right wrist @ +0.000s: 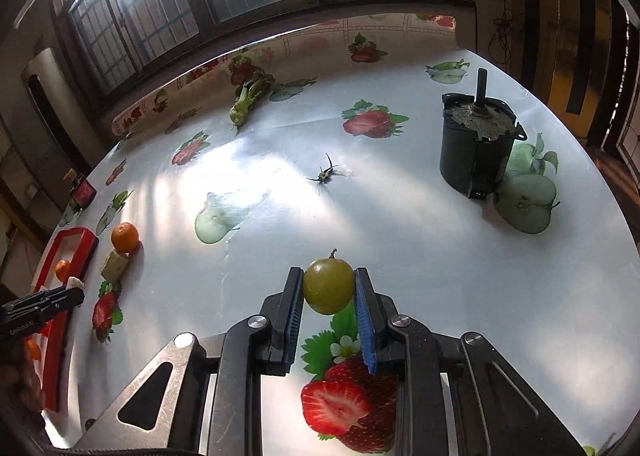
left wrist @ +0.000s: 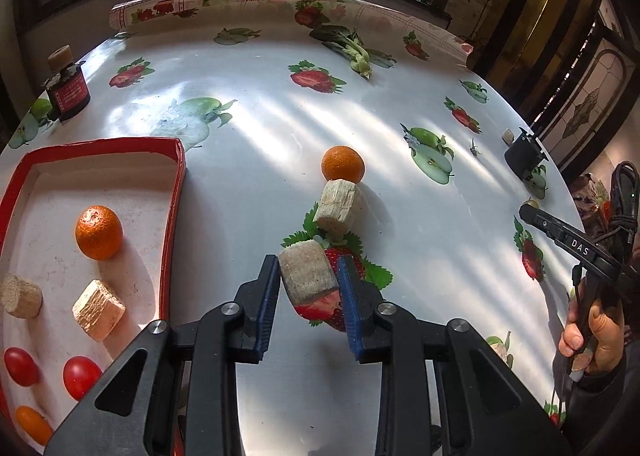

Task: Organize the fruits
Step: 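Grasp the beige block with the left tool while the right tool grasps the lime, then carry the beige block and green lime in both tools over the tray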

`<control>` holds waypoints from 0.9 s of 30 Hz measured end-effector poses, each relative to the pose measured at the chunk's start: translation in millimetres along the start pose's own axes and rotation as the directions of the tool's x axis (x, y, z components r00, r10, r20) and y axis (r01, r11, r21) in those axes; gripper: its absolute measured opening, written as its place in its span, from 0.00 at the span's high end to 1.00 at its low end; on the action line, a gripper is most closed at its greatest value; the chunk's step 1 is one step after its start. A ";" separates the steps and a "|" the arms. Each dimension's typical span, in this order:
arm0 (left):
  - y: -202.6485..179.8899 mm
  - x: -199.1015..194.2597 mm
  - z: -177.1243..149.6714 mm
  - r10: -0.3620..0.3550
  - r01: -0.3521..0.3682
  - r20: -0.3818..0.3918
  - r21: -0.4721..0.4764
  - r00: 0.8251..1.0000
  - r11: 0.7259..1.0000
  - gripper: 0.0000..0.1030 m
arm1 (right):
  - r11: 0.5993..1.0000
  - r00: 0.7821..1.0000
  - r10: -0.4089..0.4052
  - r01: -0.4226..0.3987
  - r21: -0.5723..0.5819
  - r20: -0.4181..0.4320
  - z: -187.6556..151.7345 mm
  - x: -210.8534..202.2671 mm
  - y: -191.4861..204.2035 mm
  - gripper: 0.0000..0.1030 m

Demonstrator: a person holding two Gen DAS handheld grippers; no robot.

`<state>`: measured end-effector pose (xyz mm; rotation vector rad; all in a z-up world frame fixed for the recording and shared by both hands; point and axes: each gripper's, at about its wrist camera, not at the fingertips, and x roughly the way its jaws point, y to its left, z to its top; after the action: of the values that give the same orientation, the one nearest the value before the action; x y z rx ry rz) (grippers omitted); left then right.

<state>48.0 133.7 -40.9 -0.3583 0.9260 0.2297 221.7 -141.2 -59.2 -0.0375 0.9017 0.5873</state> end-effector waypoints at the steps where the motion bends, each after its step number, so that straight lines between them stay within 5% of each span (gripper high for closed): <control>1: 0.9 -3.1 -1.5 0.000 0.001 0.003 -0.002 1.000 1.000 0.74 | 1.000 1.000 0.012 -0.012 -0.011 -0.001 -2.8 -2.9 7.3 0.75; 27: 82.6 -77.9 -31.1 0.151 -0.141 0.082 -0.116 0.985 0.983 0.74 | 0.933 0.962 0.267 -0.274 -0.235 -0.063 -27.3 -22.2 190.4 0.76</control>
<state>-48.7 194.0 -11.4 -0.3782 0.8527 0.4298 97.0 1.5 -19.9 -0.1439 0.8668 0.9554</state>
